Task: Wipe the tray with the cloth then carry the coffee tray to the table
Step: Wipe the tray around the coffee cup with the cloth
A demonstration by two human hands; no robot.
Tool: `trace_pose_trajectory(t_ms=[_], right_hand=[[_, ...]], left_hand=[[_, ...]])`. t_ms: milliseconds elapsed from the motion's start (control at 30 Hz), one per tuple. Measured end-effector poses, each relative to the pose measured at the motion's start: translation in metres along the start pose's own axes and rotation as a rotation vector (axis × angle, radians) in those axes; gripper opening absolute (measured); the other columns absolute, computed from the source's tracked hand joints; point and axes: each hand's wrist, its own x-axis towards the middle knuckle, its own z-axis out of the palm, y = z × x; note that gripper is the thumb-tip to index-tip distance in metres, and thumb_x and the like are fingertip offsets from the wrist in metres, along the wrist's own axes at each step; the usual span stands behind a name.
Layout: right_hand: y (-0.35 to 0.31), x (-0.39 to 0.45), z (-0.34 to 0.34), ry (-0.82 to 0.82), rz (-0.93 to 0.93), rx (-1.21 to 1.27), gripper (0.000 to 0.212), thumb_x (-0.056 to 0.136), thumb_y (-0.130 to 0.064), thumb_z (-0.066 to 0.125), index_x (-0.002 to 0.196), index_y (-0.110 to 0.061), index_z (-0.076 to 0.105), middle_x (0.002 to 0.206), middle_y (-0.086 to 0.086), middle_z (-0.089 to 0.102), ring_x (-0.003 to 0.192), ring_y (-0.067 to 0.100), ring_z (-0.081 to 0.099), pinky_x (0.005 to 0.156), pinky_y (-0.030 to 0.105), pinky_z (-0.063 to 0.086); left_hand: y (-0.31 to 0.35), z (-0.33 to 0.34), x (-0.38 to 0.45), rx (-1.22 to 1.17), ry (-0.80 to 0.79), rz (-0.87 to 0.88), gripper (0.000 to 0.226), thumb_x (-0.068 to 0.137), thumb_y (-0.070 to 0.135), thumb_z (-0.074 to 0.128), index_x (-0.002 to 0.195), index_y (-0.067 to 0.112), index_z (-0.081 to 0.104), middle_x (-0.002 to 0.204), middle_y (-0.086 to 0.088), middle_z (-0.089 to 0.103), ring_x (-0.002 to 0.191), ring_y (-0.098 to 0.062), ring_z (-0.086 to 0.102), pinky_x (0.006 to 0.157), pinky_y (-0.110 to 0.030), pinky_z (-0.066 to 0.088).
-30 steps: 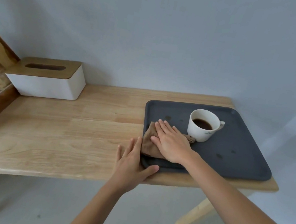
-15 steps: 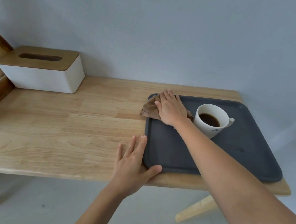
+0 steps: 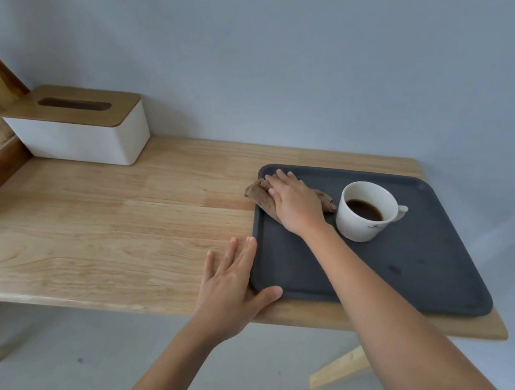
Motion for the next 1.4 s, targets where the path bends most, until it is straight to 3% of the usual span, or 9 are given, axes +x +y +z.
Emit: trace_pose_trajectory(t_ms=[333, 467, 600, 700, 767, 900, 1067, 1400], right_hand=[[-0.028, -0.079, 0.002, -0.078, 0.050, 0.043, 0.060, 0.101, -0.044, 0.027, 0.152, -0.015, 0.015, 0.162, 0.011, 0.006, 0.150, 0.025, 0.003, 0.120, 0.043, 0.008], [-0.023, -0.054, 0.001, -0.063, 0.093, -0.018, 0.063, 0.100, -0.047, 0.026, 0.151, -0.009, 0.020, 0.162, 0.012, 0.001, 0.150, 0.025, -0.003, 0.121, 0.045, 0.008], [-0.017, -0.016, 0.002, 0.015, 0.167, -0.069, 0.056, 0.102, -0.037, 0.026, 0.148, -0.005, 0.027, 0.162, 0.013, 0.008, 0.150, 0.027, 0.000, 0.121, 0.045, 0.009], [-0.021, -0.003, 0.002, 0.097, 0.195, 0.016, 0.049, 0.100, -0.018, 0.039, 0.147, -0.014, 0.029, 0.157, 0.011, 0.028, 0.146, 0.030, 0.020, 0.115, 0.044, 0.027], [-0.026, -0.010, 0.000, 0.104, 0.148, 0.088, 0.045, 0.098, -0.008, 0.041, 0.142, -0.018, 0.040, 0.149, 0.008, 0.043, 0.140, 0.031, 0.031, 0.108, 0.043, 0.034], [-0.024, -0.045, -0.004, 0.021, 0.057, 0.141, 0.042, 0.102, -0.018, 0.032, 0.143, -0.018, 0.043, 0.153, 0.007, 0.038, 0.146, 0.028, 0.023, 0.116, 0.043, 0.022], [-0.014, -0.101, -0.012, -0.031, -0.027, 0.229, 0.047, 0.099, -0.036, 0.043, 0.144, -0.024, 0.042, 0.156, -0.001, 0.033, 0.148, 0.018, 0.020, 0.118, 0.038, 0.018], [0.044, -0.151, -0.033, 0.040, -0.120, 0.351, 0.036, 0.092, -0.023, 0.060, 0.128, -0.018, 0.061, 0.139, -0.003, 0.055, 0.137, 0.005, 0.038, 0.116, 0.024, 0.028]], left_hand=[[0.001, 0.000, 0.000, -0.018, -0.015, 0.003, 0.091, 0.089, 0.063, 0.040, 0.153, 0.018, -0.006, 0.164, 0.008, 0.001, 0.149, -0.011, -0.016, 0.120, -0.043, -0.014], [0.002, -0.002, -0.001, -0.013, -0.027, 0.010, 0.089, 0.090, 0.061, 0.040, 0.153, 0.019, -0.007, 0.164, 0.008, -0.001, 0.149, -0.012, -0.017, 0.120, -0.045, -0.015], [0.001, -0.002, 0.000, -0.008, -0.047, 0.007, 0.088, 0.090, 0.062, 0.039, 0.154, 0.021, -0.007, 0.164, 0.009, -0.002, 0.148, -0.012, -0.017, 0.120, -0.045, -0.015], [0.001, -0.002, 0.001, -0.006, -0.044, 0.005, 0.088, 0.090, 0.062, 0.039, 0.154, 0.020, -0.006, 0.164, 0.010, -0.002, 0.149, -0.012, -0.017, 0.120, -0.044, -0.015], [0.000, -0.002, 0.000, 0.014, -0.040, 0.005, 0.088, 0.090, 0.063, 0.037, 0.154, 0.020, -0.006, 0.164, 0.009, -0.001, 0.149, -0.012, -0.016, 0.120, -0.044, -0.014], [0.000, 0.000, 0.001, 0.045, -0.027, 0.004, 0.089, 0.089, 0.065, 0.035, 0.154, 0.020, -0.006, 0.164, 0.008, 0.001, 0.149, -0.012, -0.014, 0.120, -0.044, -0.012], [-0.001, 0.001, 0.001, 0.084, -0.004, 0.015, 0.088, 0.088, 0.067, 0.033, 0.154, 0.020, -0.002, 0.164, 0.007, 0.005, 0.150, -0.013, -0.011, 0.121, -0.045, -0.007], [0.001, -0.002, 0.000, 0.145, -0.030, 0.004, 0.086, 0.089, 0.067, 0.031, 0.154, 0.020, -0.001, 0.164, 0.007, 0.005, 0.151, -0.015, -0.007, 0.122, -0.044, -0.003]])
